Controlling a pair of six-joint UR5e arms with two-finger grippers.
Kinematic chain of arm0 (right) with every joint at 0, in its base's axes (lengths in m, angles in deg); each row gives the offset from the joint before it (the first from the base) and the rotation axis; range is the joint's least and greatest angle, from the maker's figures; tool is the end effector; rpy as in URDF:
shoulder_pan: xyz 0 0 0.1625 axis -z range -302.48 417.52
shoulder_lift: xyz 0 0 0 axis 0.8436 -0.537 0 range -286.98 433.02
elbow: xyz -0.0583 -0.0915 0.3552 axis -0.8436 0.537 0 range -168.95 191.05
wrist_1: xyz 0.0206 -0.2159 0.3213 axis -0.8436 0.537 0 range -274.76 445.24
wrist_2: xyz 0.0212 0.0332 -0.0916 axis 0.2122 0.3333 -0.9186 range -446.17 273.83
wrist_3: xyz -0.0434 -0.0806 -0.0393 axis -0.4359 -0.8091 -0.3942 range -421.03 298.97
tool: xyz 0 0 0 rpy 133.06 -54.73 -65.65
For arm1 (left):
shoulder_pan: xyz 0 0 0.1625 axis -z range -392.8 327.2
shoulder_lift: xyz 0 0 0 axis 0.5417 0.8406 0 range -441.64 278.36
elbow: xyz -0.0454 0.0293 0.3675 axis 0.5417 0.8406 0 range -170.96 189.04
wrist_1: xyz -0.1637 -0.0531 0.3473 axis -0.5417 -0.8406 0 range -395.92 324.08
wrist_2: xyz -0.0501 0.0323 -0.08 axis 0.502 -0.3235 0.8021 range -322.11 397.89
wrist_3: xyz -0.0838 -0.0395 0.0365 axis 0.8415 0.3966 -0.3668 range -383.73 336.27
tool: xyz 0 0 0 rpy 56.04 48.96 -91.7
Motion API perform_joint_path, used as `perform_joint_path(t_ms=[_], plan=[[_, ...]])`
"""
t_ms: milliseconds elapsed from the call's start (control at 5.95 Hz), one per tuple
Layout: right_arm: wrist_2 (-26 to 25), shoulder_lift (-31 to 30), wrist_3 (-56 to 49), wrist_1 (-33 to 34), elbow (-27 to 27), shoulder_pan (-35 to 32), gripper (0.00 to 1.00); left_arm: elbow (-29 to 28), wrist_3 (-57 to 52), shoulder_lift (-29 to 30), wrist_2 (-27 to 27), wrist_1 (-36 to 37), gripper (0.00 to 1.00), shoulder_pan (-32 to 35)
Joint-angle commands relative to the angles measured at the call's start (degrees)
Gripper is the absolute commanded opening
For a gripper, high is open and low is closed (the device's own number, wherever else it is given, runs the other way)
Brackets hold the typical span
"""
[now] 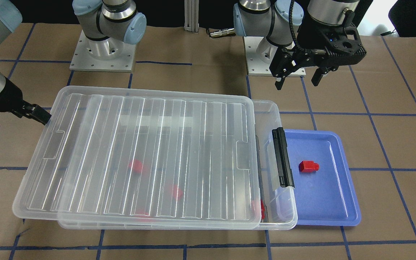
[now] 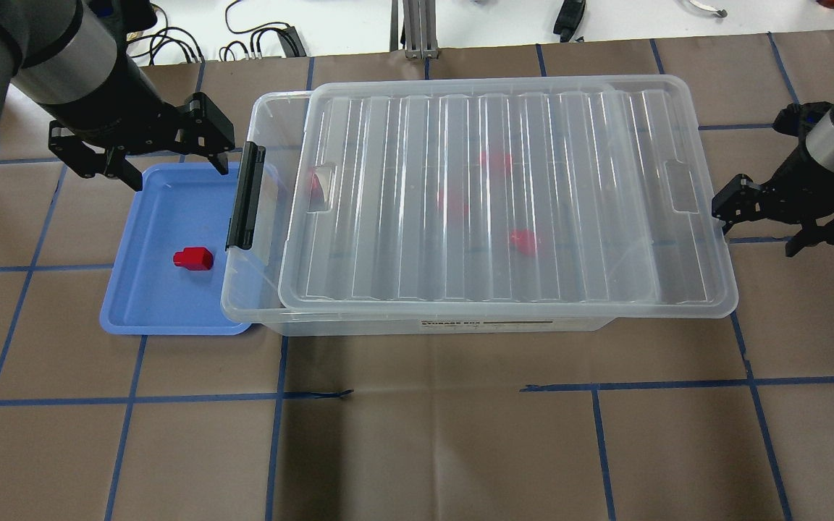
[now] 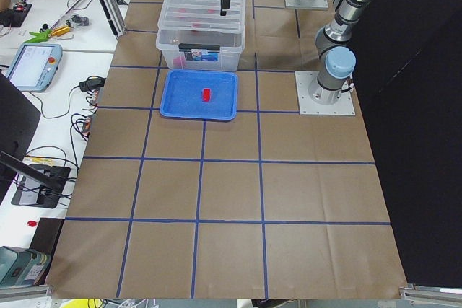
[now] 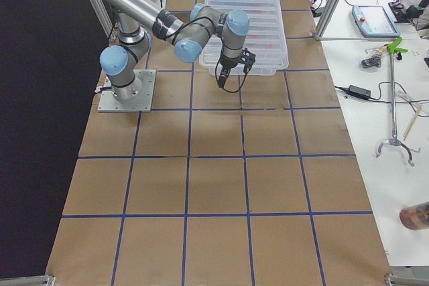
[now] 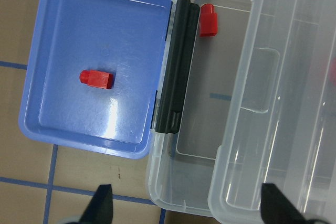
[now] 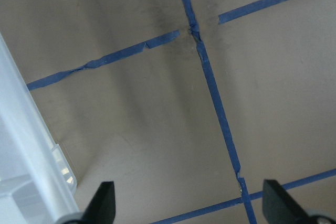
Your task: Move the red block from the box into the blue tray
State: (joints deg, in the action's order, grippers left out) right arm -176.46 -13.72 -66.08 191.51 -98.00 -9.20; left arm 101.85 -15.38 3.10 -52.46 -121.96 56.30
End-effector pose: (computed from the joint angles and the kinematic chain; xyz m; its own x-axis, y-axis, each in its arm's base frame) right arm -0.0545 -0.4627 0.2855 -0.9499 0.3127 -0.0043 0.3105 0.9447 0.1053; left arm -0.1257 -0.4419 0.4601 -0.9870 -0.1606 0.0103 -0.1607 0.9807 -0.1115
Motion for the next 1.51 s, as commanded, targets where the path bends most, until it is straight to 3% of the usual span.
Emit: perform_joint_path(t_ms=[0, 1345], plan=[[-0.1, 0.0, 2.8, 0.2, 0.1, -3.3, 1.0, 0.0, 0.0, 0.4, 0.0, 0.1, 0.99, 0.0], [-0.3, 0.2, 3.0, 1.5, 2.1, -8.1, 1.0, 0.0, 0.0, 0.0, 0.3, 0.1, 0.99, 0.0]])
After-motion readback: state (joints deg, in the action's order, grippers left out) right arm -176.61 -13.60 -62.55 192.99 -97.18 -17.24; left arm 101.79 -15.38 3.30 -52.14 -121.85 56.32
